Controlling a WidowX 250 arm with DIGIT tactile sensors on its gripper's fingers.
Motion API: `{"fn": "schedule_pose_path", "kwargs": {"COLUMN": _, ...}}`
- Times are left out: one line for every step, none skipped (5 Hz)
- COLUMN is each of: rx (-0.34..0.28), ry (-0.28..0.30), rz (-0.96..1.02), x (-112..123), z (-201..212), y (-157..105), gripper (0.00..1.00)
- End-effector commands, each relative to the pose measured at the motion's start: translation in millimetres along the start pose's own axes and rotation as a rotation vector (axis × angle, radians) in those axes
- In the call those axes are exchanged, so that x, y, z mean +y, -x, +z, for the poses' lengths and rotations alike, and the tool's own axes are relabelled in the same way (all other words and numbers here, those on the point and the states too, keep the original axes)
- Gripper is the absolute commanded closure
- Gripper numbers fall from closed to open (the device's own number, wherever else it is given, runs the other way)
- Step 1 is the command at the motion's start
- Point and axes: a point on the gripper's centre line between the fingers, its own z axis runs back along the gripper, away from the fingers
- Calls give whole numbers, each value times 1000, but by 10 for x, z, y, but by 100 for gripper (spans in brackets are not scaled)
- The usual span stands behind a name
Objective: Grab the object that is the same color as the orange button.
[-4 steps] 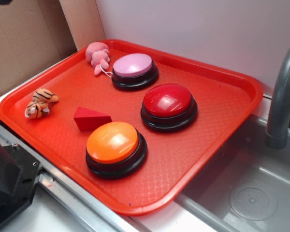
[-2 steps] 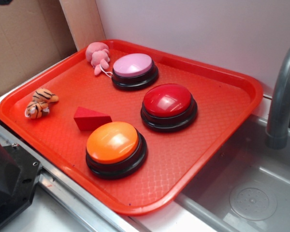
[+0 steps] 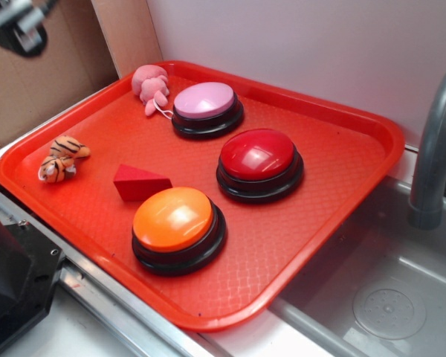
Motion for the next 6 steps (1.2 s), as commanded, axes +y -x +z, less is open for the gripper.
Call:
{"fn": "schedule_pose_path", "kwargs": {"rx": -65, "ry": -78, "rz": 114, "x": 271, "z": -708, "y": -2, "gripper": 0}}
{"fn": "schedule_pose_path", "kwargs": {"rx": -56, "ry": -21, "rz": 135, "x": 401, "z": -1177, "y": 64, "gripper": 0}}
{"fn": "schedule_pose_path", "kwargs": {"rx": -51, "ry": -41, "rz": 174, "x": 496, "z": -1439, "y": 110, "gripper": 0}}
{"fn": "schedule_pose_path", "kwargs": {"rx": -45, "ry": -50, "rz": 184, "x": 558, "z": -1614, "y": 122, "gripper": 0}}
{"fn": "schedule_pose_path", "kwargs": {"rx": -33, "ry": -61, "rz": 191, "x": 614, "z": -1764, "y": 136, "gripper": 0}}
{"fn": "schedule_pose_path", "kwargs": {"rx": -35, "ry": -53, "rz": 188, "x": 616, "z": -1833, "y": 132, "gripper": 0}}
